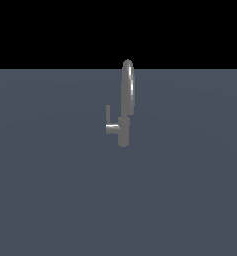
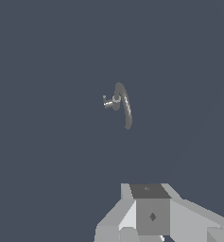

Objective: Turn on the faucet by rotating a designated handle.

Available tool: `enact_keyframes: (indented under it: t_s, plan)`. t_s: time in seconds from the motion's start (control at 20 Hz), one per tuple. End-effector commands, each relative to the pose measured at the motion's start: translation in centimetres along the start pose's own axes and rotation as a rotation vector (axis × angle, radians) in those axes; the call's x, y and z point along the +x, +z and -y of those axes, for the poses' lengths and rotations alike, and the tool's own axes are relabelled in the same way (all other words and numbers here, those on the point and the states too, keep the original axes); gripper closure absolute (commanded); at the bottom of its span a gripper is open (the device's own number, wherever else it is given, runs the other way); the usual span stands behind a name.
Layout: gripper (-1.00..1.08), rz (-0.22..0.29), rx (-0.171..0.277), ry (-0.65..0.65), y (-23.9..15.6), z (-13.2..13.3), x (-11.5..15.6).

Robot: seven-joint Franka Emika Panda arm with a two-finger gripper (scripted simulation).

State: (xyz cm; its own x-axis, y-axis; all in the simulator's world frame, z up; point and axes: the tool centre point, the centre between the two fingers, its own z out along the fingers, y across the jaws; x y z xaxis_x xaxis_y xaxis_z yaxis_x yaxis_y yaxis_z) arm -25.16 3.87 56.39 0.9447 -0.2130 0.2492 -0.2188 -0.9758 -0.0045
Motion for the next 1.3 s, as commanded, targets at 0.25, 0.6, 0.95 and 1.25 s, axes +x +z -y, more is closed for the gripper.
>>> enact_keyframes:
  t_s: [0.25,0.6,0.95,1.25]
  plan:
    - [1.08,-0.157,-0.047,0.171,-3.4,4.1,0.3]
    - [1.08,-0.284,-0.102,0.314,-4.3,8.7,1.1]
    - [1.08,-0.389,-0.166,0.443,-2.6,13.4,2.7]
    - [1.08,-0.457,-0.228,0.547,1.0,17.0,5.0]
